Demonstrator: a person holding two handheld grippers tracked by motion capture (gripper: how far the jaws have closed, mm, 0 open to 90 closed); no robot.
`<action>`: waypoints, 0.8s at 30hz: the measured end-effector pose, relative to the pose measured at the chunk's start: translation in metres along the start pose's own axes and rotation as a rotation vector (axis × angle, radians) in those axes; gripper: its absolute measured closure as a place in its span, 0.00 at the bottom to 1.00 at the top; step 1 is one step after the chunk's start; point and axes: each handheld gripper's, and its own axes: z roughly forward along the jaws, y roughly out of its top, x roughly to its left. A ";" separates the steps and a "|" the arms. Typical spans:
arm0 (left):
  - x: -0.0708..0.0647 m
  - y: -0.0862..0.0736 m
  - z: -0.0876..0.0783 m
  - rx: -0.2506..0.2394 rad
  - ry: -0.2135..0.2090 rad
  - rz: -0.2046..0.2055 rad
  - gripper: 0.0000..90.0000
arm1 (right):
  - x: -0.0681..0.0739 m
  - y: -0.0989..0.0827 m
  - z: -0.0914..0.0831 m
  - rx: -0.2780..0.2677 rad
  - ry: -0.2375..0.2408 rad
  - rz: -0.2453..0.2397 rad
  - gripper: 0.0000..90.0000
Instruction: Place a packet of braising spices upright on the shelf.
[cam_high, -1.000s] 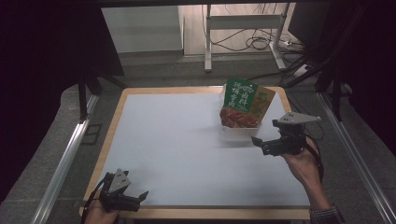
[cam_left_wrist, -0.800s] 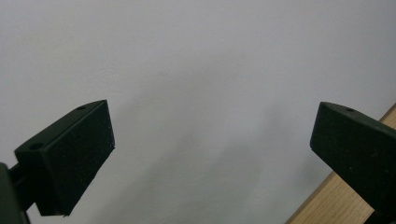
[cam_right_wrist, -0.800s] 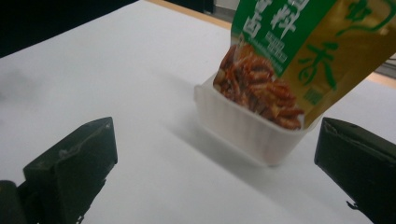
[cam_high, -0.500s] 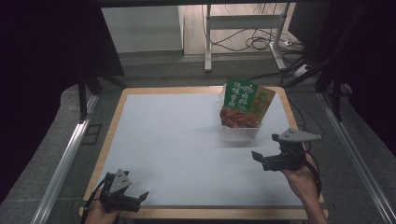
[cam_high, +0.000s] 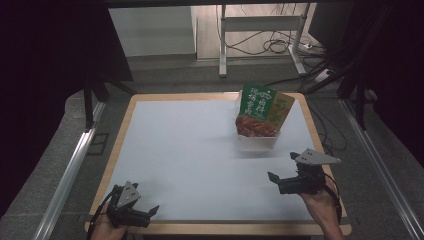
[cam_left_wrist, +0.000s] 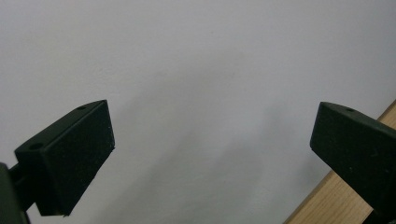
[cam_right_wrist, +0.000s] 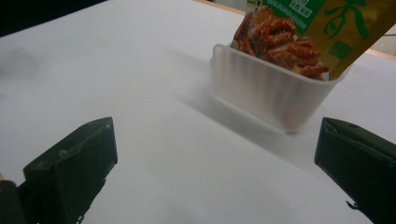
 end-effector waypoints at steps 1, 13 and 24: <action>0.000 0.000 0.000 -0.001 0.000 0.000 0.00 | 0.001 -0.001 0.000 0.003 -0.004 -0.002 0.00; 0.000 0.000 0.000 0.002 0.000 0.002 0.00 | 0.011 -0.025 0.005 0.030 0.022 -0.018 0.00; 0.000 0.000 0.000 0.002 0.000 0.000 0.00 | 0.020 -0.038 0.011 0.073 0.047 -0.045 0.00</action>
